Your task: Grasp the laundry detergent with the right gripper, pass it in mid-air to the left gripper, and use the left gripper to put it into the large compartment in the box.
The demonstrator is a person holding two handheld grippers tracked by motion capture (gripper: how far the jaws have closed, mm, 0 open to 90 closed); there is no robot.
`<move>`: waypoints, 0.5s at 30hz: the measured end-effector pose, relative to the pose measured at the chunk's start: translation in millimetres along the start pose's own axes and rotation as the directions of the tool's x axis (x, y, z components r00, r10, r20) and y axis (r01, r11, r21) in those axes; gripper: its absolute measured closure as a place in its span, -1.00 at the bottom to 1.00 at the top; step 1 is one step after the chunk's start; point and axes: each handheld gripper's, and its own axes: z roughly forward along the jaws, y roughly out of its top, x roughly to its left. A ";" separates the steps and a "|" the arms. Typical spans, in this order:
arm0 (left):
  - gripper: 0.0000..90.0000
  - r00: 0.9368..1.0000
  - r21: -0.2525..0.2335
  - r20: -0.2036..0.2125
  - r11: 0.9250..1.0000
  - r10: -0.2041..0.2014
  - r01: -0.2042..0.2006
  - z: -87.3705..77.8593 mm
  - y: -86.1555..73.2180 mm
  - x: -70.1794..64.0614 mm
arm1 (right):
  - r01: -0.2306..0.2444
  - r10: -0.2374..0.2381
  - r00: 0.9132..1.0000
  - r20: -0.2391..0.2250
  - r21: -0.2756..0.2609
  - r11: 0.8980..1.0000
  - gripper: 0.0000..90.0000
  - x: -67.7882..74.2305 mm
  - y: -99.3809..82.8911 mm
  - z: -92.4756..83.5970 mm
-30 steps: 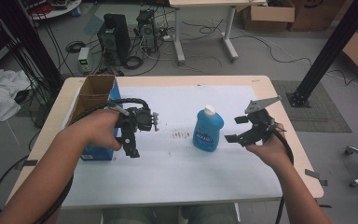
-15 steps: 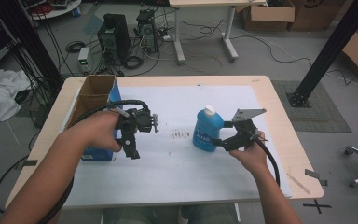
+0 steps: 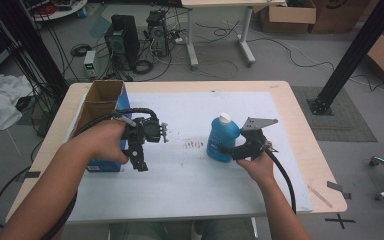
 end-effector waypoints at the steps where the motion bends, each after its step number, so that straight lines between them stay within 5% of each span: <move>1: -1.00 1.000 -0.005 -0.001 1.000 -0.003 0.003 0.9 -0.3 -0.1 | -0.004 0.004 1.000 -0.003 -0.008 1.000 -0.54 -0.5 -0.4 0.6; 15: -1.00 1.000 0.000 -0.007 1.000 0.000 0.000 -0.8 0.7 1.0 | -0.011 0.009 1.000 -0.026 -0.062 0.998 -0.35 -2.9 -3.3 6.6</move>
